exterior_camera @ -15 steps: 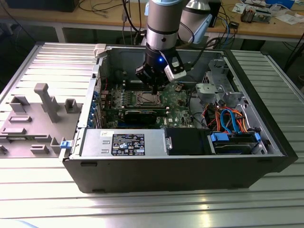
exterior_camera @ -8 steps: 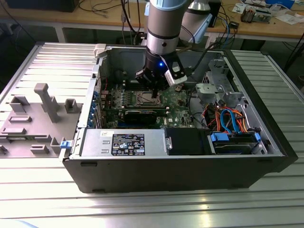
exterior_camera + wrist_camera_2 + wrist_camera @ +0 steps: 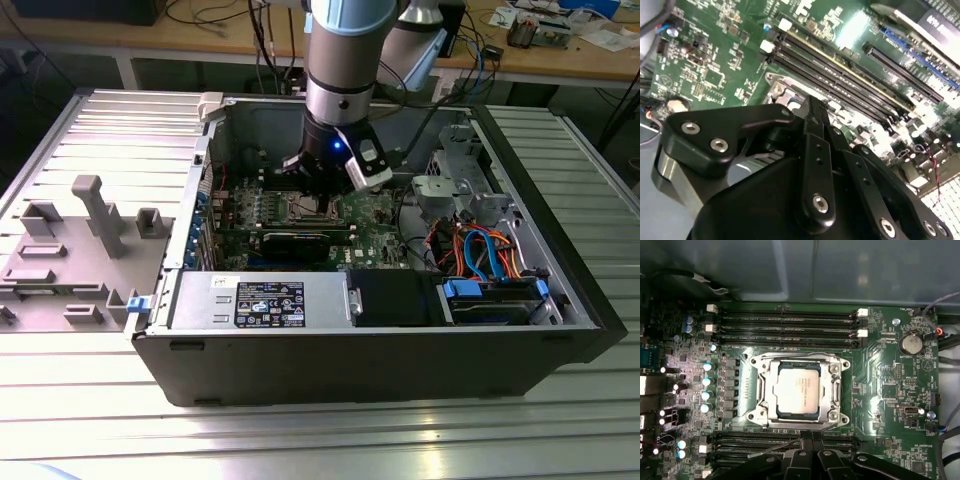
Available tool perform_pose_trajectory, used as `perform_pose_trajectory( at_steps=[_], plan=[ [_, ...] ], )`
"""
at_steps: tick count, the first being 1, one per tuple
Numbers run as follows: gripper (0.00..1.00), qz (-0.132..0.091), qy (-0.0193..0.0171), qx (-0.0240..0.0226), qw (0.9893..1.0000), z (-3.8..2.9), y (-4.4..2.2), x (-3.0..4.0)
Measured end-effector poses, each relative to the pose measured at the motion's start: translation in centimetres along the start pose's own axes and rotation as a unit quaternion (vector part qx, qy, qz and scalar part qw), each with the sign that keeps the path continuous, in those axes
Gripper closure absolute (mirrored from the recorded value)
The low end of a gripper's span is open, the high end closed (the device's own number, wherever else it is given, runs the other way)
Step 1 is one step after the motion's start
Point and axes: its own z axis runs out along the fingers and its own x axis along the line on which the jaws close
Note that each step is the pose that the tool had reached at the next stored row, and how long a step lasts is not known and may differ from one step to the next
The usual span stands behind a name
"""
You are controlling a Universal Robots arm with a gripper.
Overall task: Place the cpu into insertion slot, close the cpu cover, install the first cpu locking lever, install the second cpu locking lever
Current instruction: 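Install the second cpu locking lever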
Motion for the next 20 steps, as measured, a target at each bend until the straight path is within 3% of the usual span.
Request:
perform_pose_trajectory(
  at_steps=[11, 20],
  plan=[
    [0.89, 0.0, 0.0057, -0.0008, 1.0, 0.62, -0.23, 1.91],
    [0.89, 0.0, 0.0074, -0.0074, 0.9999, 0.84, -0.81, 2.99]
  ],
)
